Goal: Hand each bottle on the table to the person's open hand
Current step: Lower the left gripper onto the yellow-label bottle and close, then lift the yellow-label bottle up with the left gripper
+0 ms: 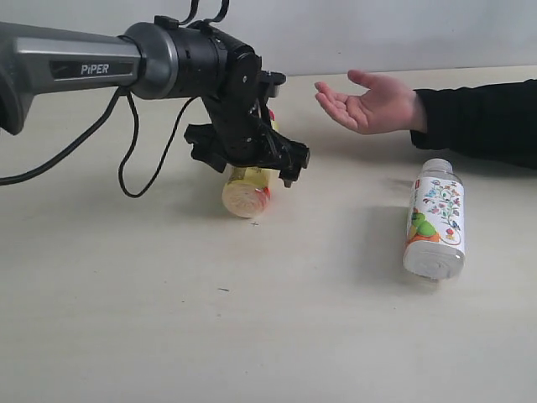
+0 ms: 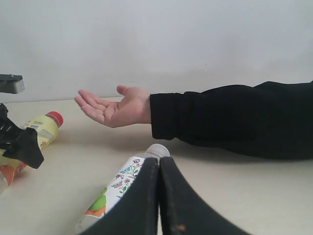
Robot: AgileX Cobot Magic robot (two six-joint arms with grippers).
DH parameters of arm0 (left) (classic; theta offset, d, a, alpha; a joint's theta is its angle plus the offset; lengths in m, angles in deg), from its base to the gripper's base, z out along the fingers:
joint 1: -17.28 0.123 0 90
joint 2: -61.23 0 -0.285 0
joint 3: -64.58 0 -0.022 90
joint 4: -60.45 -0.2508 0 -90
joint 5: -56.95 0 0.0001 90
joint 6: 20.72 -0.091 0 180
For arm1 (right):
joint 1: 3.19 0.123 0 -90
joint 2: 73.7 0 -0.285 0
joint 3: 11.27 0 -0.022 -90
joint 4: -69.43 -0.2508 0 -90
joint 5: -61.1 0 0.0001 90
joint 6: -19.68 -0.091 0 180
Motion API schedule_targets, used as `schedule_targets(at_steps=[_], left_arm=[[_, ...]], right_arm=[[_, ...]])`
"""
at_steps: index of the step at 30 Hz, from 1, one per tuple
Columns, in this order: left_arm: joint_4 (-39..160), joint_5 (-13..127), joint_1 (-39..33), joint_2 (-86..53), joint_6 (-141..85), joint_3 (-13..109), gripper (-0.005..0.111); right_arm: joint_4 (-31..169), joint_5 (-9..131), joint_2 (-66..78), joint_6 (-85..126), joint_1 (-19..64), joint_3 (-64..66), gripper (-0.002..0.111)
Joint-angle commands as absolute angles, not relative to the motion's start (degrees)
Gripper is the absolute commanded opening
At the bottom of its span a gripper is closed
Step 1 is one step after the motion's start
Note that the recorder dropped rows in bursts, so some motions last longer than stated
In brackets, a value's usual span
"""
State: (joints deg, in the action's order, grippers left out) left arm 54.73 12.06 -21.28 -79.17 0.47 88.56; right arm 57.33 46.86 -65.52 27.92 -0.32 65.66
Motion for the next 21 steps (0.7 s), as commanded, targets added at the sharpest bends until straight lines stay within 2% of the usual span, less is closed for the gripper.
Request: schedule_targets(at_steps=[1, 5, 7, 8, 9, 11, 12, 13, 16, 21], left_arm=[[54.6, 12.6, -21.2, -79.7, 0.8, 89.0, 0.105], [54.6, 12.5, -21.2, -79.9, 0.8, 89.0, 0.104], [54.6, 11.9, -21.2, -79.9, 0.3, 89.0, 0.095], [54.6, 11.4, -21.2, -79.8, 0.1, 89.0, 0.084], [54.6, 10.9, -21.2, -79.7, 0.0, 89.3, 0.064], [54.5, 9.7, -21.1, -79.2, 0.0, 89.5, 0.013], [54.1, 9.4, -21.1, -78.9, -0.8, 89.5, 0.004], [54.0, 9.3, -21.1, -78.5, -0.2, 89.5, 0.007], [54.2, 9.3, -21.1, -77.5, 0.6, 89.5, 0.0], [54.2, 9.4, -21.4, -75.9, 0.6, 89.5, 0.0]], right_arm=[[57.4, 47.5, -65.9, 28.0, -0.5, 65.9, 0.0], [57.4, 47.5, -65.9, 28.0, -0.5, 65.9, 0.0], [57.4, 47.5, -65.9, 28.0, -0.5, 65.9, 0.0], [57.4, 47.5, -65.9, 28.0, -0.5, 65.9, 0.0], [57.4, 47.5, -65.9, 28.0, -0.5, 65.9, 0.0], [57.4, 47.5, -65.9, 28.0, -0.5, 65.9, 0.0], [57.4, 47.5, -65.9, 28.0, -0.5, 65.9, 0.0], [57.4, 47.5, -65.9, 28.0, -0.5, 65.9, 0.0], [57.4, 47.5, -65.9, 28.0, -0.5, 65.9, 0.0], [57.4, 47.5, -65.9, 28.0, -0.5, 65.9, 0.0]])
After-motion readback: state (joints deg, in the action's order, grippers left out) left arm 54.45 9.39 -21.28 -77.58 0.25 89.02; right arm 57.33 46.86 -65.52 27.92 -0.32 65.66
